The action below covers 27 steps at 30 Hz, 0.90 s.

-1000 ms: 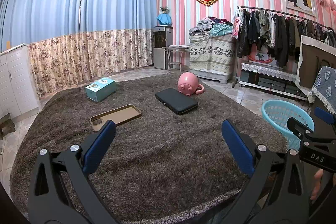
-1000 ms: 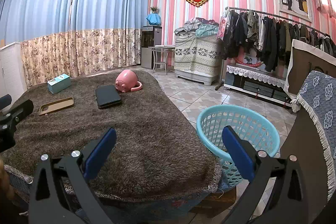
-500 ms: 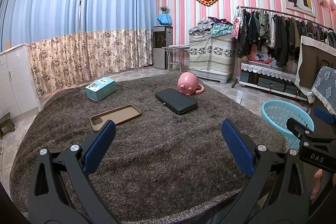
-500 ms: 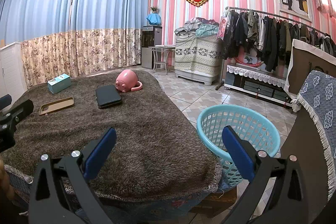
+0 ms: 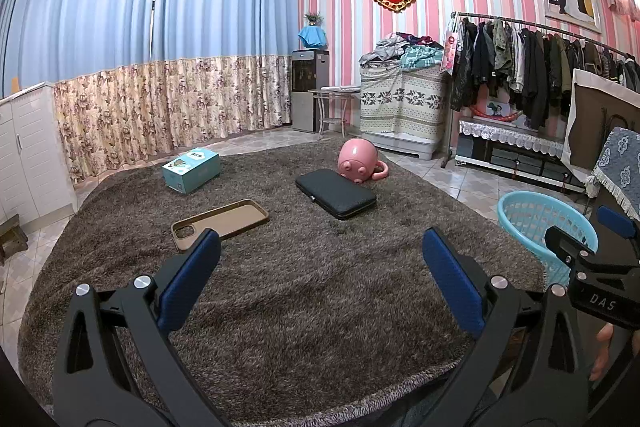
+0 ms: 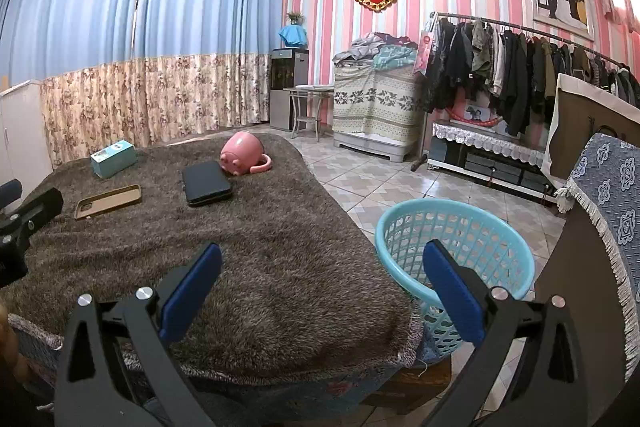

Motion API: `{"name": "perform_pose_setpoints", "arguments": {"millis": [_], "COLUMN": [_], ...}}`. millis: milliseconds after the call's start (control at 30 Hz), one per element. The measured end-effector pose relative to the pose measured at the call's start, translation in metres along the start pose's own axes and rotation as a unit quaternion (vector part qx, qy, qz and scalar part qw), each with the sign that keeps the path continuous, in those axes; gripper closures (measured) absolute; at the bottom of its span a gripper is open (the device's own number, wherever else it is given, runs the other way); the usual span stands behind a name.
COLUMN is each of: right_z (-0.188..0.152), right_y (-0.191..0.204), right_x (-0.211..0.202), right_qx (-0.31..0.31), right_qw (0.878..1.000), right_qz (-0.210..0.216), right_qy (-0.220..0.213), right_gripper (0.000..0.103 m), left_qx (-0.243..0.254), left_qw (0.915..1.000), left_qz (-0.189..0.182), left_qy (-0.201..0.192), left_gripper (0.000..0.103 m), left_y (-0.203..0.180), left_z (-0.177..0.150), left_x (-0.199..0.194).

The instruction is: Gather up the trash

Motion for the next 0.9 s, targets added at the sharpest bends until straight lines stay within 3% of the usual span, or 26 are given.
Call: {"name": "perform_pose_setpoints", "arguments": {"millis": [900], "right_z": [0.0026], "right_y": [0.0010], "right_x": [0.0001], "right_qx": [-0.001], "right_qw": [1.000], "right_qz": [0.000], "right_qy": [0.000], "right_gripper": [0.004], "left_qx": [0.000], "left_qw": [1.0000], "left_qz": [0.000], "left_qy": [-0.001], "left_gripper": [0.005], "left_y": [-0.0018], "left_z": [-0.0006], "left_x": [0.0006]}}
Point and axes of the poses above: each gripper's, at about its wrist camera, not at the fingertips, and x roughly the way its jaws point, y to its left, z to its top, the point moved 3 cm from there along x, roughly the way its jaws point, and after that the axes turned 11 degrees about y, right-handed, at the moved point
